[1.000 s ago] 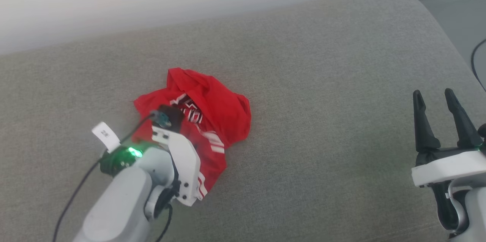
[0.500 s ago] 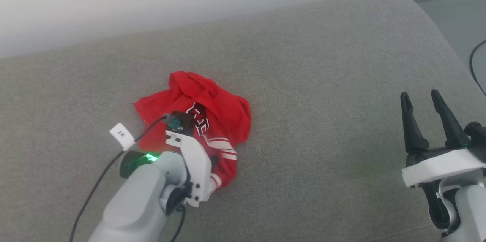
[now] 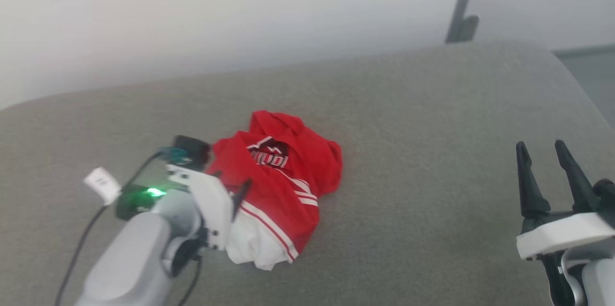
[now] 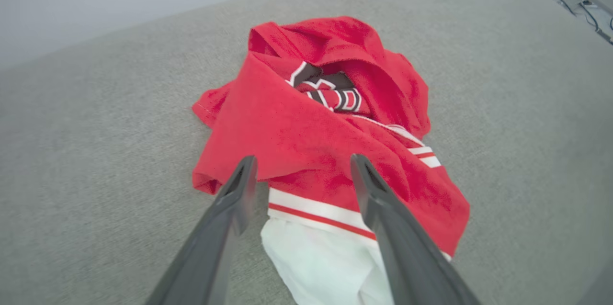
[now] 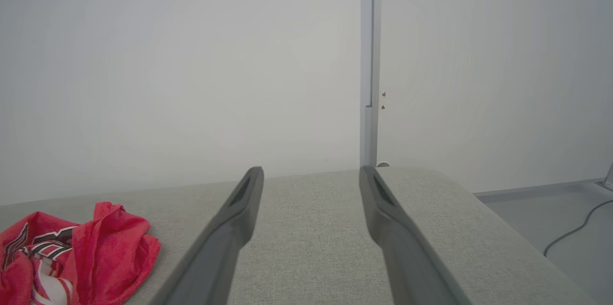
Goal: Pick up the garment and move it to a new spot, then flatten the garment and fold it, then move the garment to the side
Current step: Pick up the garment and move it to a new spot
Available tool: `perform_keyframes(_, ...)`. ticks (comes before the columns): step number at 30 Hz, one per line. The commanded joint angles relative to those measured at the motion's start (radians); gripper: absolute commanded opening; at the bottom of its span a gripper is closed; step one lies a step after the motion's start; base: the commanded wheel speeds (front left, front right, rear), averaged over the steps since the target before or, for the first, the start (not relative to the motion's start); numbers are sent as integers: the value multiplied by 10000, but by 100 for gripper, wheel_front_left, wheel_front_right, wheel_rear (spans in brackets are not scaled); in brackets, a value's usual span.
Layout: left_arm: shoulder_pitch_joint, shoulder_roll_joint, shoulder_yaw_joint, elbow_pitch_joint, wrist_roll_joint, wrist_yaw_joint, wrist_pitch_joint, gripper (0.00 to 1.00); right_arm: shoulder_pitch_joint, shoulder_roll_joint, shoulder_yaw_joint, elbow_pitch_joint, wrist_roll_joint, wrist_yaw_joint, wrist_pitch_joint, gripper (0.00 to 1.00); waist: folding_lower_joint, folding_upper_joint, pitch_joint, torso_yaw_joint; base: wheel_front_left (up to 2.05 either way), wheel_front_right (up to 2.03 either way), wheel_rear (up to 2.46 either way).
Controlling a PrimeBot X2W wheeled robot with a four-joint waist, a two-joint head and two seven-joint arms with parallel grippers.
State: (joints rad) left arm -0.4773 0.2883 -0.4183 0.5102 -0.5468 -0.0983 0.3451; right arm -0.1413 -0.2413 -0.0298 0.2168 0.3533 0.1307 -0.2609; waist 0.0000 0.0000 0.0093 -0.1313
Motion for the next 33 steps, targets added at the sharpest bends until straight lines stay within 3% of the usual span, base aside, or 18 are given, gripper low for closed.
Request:
perform_keyframes(1,149,124,108,-131,-12,65,-139,100,119,62,-29,-73,-92,0,-57,100,0,0,-264,282,0,0,0)
perform_keyframes(10,1507,1334,1175,-1570,138,374,-2540,100,546,285,-558,-370,-574,0,-57,100,0,0,-699,899,0,0,0)
perform_keyframes(20,3164,1924,2478,-1565,-208,782,-5007,100,952,459,-947,-498,-752,0,-58,100,0,0,-1032,1391,0,0,0)
perform_keyframes(33,4959,2211,3238,-2158,-572,761,-5869,100,1393,753,-1263,-699,-844,0,-58,100,0,0,-1226,1699,0,0,0)
